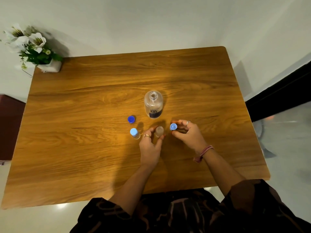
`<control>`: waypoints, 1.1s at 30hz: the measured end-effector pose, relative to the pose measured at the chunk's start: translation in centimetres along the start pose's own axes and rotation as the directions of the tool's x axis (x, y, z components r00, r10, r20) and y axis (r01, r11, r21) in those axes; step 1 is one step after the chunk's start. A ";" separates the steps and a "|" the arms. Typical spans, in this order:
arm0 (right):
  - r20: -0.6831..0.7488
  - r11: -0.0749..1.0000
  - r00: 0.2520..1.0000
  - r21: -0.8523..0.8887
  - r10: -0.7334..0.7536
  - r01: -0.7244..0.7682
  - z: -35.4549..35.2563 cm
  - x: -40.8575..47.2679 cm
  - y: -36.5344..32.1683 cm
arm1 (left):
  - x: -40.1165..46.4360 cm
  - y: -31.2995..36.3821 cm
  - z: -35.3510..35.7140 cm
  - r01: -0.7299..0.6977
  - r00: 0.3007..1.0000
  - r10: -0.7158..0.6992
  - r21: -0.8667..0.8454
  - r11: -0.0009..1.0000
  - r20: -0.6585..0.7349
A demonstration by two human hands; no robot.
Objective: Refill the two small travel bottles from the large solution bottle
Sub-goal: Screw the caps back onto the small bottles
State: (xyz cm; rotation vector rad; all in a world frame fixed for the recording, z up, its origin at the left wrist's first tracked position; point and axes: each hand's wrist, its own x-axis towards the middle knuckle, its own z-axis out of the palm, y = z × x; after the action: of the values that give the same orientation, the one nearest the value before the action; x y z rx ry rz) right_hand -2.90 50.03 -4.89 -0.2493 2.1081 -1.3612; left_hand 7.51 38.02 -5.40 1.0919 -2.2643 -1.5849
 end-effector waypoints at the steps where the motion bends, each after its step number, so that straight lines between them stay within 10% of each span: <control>1: -0.017 0.999 1.000 0.053 -0.001 0.002 -0.2 -0.2 -0.5 | -0.3 0.6 -0.2 -0.038 0.999 0.038 -0.001 0.999 0.007; 16: -0.105 0.864 0.924 0.330 -0.367 0.380 -3.5 -1.5 -17.1 | 0.1 14.8 -9.5 -0.232 0.969 0.247 -0.296 0.927 0.016; 33: -0.036 0.690 0.697 0.114 -0.717 0.715 -3.7 -4.3 -36.6 | 3.6 26.8 -20.0 -0.449 0.892 0.435 -0.332 0.829 -0.120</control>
State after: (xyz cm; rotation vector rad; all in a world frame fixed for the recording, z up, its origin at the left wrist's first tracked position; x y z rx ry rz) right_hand -7.63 38.27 29.93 -1.1339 1.9704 -1.8970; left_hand 2.75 25.27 25.38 0.4541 -1.9111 -1.6505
